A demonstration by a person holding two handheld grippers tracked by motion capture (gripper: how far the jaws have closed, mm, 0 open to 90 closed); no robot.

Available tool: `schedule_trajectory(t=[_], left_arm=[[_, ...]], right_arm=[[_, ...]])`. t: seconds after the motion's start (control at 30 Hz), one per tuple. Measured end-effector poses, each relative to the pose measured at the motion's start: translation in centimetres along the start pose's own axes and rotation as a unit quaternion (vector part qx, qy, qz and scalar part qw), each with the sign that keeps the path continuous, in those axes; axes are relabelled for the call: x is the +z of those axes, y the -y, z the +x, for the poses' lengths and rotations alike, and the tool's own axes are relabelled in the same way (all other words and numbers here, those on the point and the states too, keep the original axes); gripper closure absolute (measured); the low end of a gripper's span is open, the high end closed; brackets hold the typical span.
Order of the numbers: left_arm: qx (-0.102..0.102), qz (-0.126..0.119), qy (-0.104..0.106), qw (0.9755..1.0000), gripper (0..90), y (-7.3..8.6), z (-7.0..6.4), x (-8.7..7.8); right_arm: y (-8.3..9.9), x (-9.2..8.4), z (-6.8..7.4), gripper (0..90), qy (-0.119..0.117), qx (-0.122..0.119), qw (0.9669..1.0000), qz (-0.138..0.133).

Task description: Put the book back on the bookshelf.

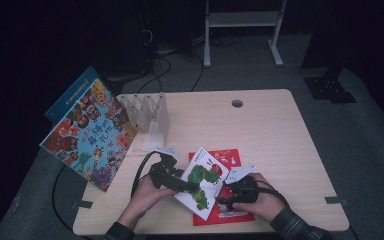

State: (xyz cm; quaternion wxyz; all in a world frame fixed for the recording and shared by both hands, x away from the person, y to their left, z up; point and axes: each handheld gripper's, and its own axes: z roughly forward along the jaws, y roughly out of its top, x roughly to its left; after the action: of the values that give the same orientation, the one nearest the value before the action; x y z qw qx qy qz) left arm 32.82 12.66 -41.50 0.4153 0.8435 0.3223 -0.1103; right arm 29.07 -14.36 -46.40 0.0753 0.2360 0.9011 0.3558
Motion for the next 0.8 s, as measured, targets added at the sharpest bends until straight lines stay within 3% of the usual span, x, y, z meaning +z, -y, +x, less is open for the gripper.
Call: schedule_trajectory(t=[0.2,0.53,0.8], left_arm=[[-0.001,-0.004,0.017,0.9999,30.5,-0.7,-0.2,-0.3],[0.021,0.033,0.019,0.9990,30.7,-2.3,-1.4,0.9],[0.024,0.030,0.013,0.9992,38.3,-3.0,-1.3,-0.4]], right_arm=[[-0.1,0.0,0.1,34.0,0.003,0.004,1.0000,0.001],[-0.6,0.7,0.8,36.4,0.016,0.000,0.9999,-0.004],[-0.9,1.1,1.1,37.3,0.022,0.002,0.9997,-0.007]])
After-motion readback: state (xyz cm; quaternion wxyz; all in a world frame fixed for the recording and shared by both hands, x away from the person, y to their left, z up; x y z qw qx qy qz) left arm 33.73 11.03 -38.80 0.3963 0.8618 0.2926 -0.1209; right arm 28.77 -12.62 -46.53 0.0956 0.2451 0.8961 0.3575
